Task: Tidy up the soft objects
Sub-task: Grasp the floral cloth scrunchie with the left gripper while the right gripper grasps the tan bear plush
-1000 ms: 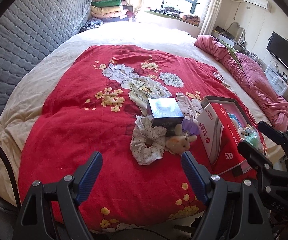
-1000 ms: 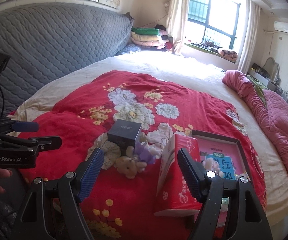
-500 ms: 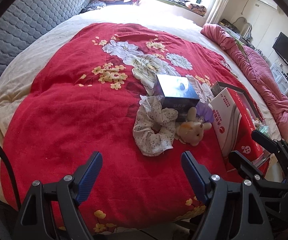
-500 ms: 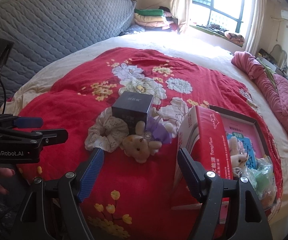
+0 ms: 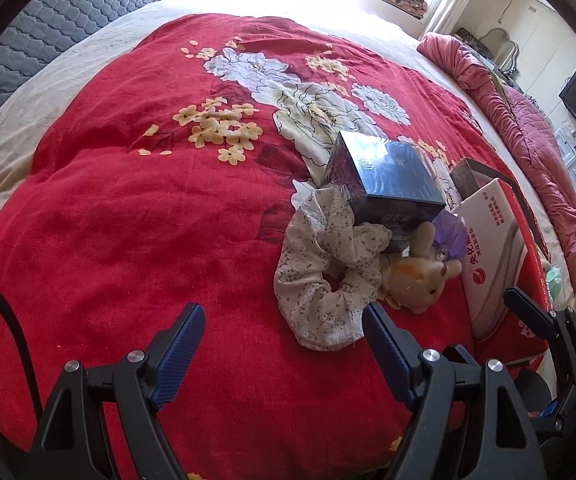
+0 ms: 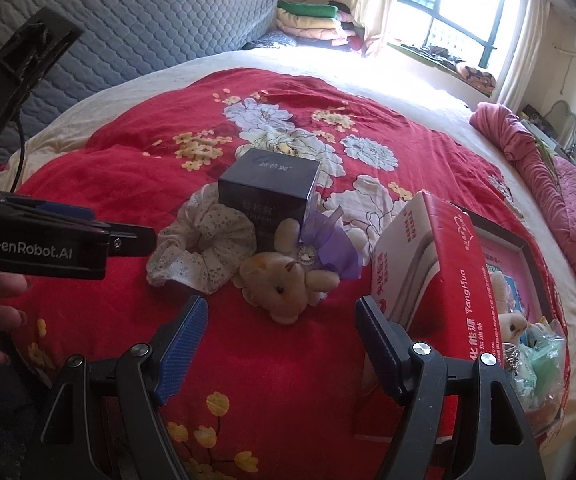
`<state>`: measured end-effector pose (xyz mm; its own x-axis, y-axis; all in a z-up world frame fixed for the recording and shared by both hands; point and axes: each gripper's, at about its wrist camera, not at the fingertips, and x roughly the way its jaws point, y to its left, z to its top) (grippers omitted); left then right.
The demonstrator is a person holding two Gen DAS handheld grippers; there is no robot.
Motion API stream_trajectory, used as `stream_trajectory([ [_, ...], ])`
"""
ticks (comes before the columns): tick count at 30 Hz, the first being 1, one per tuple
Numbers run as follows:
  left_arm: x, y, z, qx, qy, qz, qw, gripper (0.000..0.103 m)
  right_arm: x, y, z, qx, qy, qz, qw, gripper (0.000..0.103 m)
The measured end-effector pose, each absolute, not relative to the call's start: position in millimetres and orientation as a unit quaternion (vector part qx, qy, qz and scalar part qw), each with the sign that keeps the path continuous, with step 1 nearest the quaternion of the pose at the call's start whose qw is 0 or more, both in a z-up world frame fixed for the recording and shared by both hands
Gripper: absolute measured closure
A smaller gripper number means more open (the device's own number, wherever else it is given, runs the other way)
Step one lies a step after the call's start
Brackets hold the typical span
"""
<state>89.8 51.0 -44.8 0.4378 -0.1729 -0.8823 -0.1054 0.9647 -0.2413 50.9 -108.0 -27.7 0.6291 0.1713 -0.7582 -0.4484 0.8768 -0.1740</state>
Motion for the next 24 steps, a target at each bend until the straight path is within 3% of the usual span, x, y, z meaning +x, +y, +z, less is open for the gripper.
stream_trajectory([
  [24,128.9,56.7,-81.0,-0.138,0.541,-0.036,0.829,0.023,84.8,-71.9,-80.4,-0.311,0.352,0.141,0.871,0.026],
])
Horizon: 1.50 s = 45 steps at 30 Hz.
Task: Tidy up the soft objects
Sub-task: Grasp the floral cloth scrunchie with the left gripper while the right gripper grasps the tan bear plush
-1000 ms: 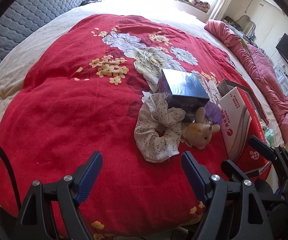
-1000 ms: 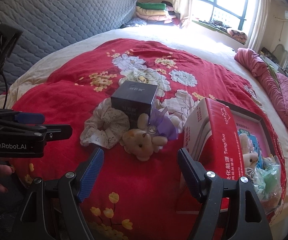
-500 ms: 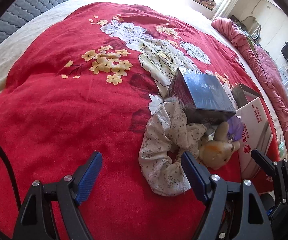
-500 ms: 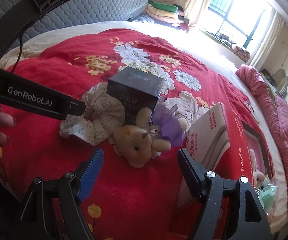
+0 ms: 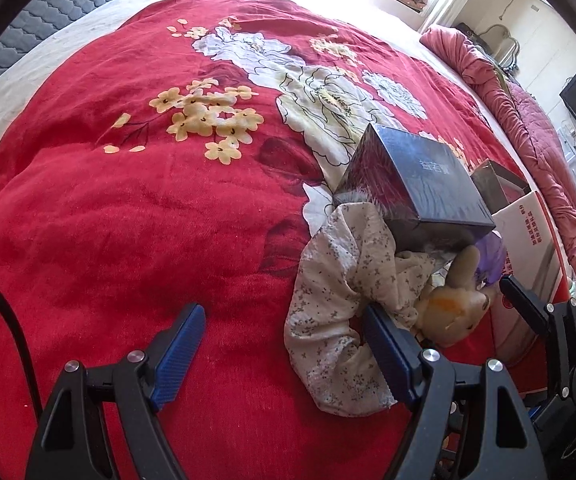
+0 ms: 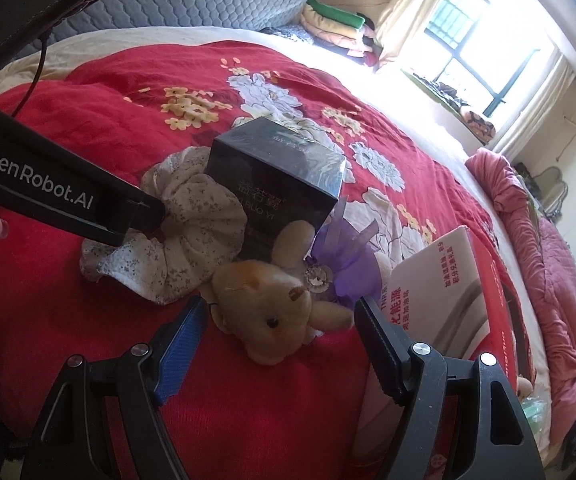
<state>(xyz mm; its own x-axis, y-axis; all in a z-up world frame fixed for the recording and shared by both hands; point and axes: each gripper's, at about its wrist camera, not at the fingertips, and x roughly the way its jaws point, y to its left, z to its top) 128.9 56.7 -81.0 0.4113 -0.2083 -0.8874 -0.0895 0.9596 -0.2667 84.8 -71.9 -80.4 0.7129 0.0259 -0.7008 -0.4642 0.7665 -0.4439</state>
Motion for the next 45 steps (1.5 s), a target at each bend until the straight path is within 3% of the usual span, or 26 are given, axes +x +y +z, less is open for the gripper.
stream_trajectory([
  [8,134.0,55.2,-84.5,-0.123,0.541,-0.035,0.831,0.023,97.5,-69.4,-89.8,-0.316,0.349,0.130,0.873,0.026],
  [16,139.6,46.8,-88.5,-0.092,0.541,-0.019,0.836,0.023,104.6,-70.8,-90.4,-0.306,0.348,0.138,0.876,0.038],
  [27,139.9,30.1,-94.0,-0.035,0.526,0.003,0.850,0.023,98.9,-74.3,-81.1,-0.274,0.348,0.148,0.884,0.043],
  [29,139.2,31.2,-92.2,-0.038,0.524,0.002,0.851,0.030,98.3,-76.1,-77.1,-0.268,0.345,0.147,0.887,0.043],
  [31,138.2,32.5,-88.6,-0.048,0.519,-0.004,0.854,0.047,96.8,-79.1,-73.0,-0.261,0.343,0.145,0.891,0.043],
  [32,138.0,32.7,-87.3,-0.053,0.518,-0.008,0.854,0.051,96.4,-80.4,-71.3,-0.257,0.342,0.144,0.892,0.043],
  [34,136.7,31.3,-84.4,-0.059,0.515,-0.017,0.855,0.072,95.2,-82.2,-68.2,-0.252,0.340,0.144,0.894,0.043],
  [37,134.9,29.4,-82.9,-0.075,0.516,-0.035,0.853,0.090,92.7,-84.1,-64.8,-0.250,0.336,0.146,0.896,0.044],
  [39,133.6,27.7,-82.3,-0.084,0.515,-0.047,0.852,0.097,92.1,-86.1,-62.8,-0.246,0.334,0.149,0.897,0.044],
  [45,125.2,17.8,-74.1,-0.080,0.503,-0.074,0.858,0.098,87.3,-91.0,-54.8,-0.229,0.330,0.162,0.901,0.044],
])
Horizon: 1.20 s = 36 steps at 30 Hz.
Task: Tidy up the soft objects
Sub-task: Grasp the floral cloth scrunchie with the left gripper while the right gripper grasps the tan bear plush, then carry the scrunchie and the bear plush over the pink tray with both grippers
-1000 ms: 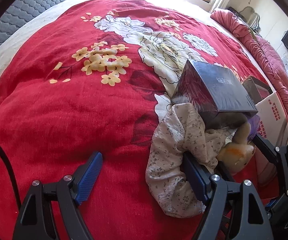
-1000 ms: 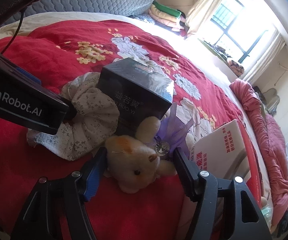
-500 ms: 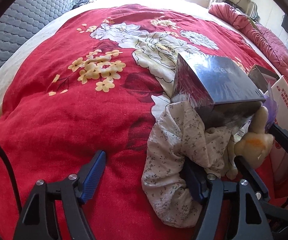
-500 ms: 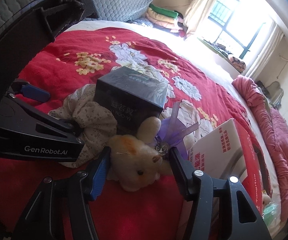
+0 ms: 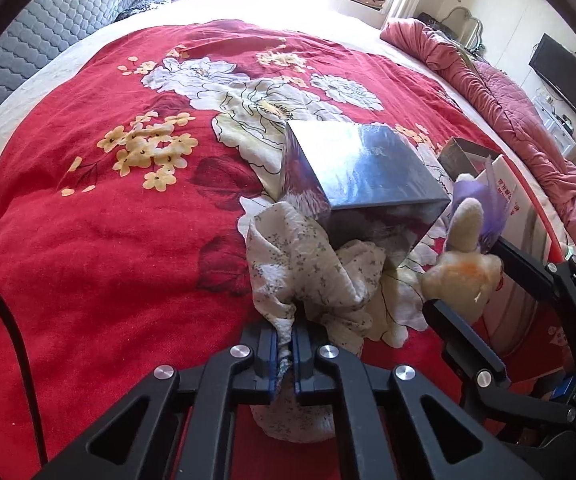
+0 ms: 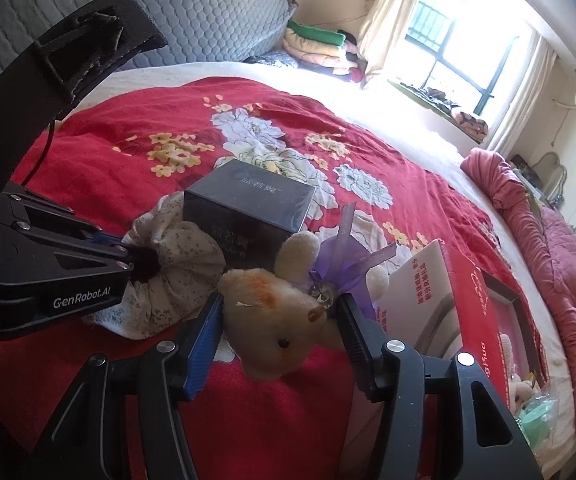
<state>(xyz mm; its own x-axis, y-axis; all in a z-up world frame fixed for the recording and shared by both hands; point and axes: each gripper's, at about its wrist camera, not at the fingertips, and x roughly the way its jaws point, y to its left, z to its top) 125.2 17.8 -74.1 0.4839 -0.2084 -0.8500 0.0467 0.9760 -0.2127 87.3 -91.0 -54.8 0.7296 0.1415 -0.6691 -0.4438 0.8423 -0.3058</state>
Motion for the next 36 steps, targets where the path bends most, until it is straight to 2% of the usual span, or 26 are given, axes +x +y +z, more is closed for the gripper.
stream_trajectory([
  [14,92.3,39.3,-45.6,-0.109,0.474,-0.052,0.872,0.098,68.0,-96.9,-31.8,-0.200,0.319,0.190,0.907,0.044],
  [36,39.8,-4.8,32.2,-0.088,0.431,-0.064,0.896,0.098,20.8,-136.4,37.1,-0.161,0.269,0.200,0.928,0.044],
])
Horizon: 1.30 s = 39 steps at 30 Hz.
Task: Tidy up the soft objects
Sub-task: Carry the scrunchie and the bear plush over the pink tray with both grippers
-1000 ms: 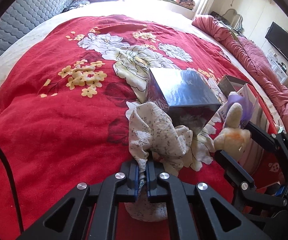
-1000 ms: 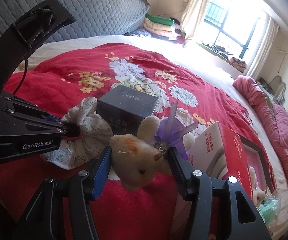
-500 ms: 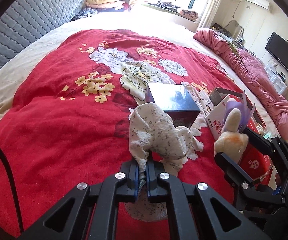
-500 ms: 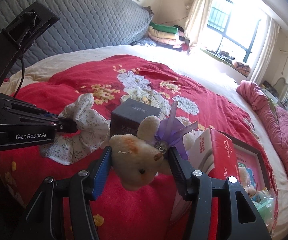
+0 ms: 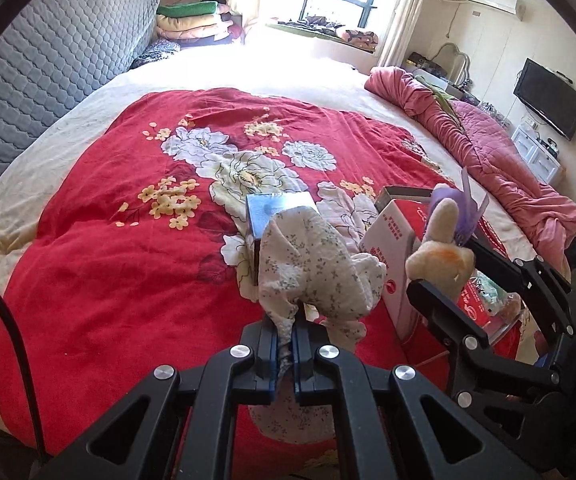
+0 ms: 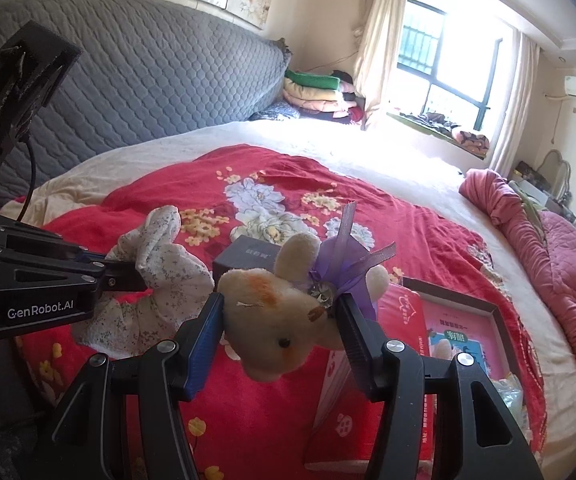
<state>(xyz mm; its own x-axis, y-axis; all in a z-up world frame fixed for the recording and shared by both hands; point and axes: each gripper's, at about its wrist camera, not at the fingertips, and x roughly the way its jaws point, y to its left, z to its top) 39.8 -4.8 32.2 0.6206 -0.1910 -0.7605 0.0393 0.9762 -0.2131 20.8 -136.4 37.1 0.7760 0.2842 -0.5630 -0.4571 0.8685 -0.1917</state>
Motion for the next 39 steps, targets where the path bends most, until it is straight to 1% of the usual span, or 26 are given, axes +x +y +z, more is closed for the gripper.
stream_trajectory([
  [13,36.1,-47.0,73.9,-0.064,0.413,-0.086,0.904,0.098,14.5,-183.7,71.4,-0.104,0.255,0.176,0.945,0.044],
  [22,38.9,-77.3,84.4,-0.065,0.422,-0.102,0.899,0.098,11.8,-227.0,91.5,-0.072,0.249,0.138,0.956,0.044],
  [39,50.4,-162.7,121.8,-0.020,0.396,-0.171,0.902,0.098,2.7,-332.9,133.2,-0.011,0.223,0.036,0.974,0.044],
])
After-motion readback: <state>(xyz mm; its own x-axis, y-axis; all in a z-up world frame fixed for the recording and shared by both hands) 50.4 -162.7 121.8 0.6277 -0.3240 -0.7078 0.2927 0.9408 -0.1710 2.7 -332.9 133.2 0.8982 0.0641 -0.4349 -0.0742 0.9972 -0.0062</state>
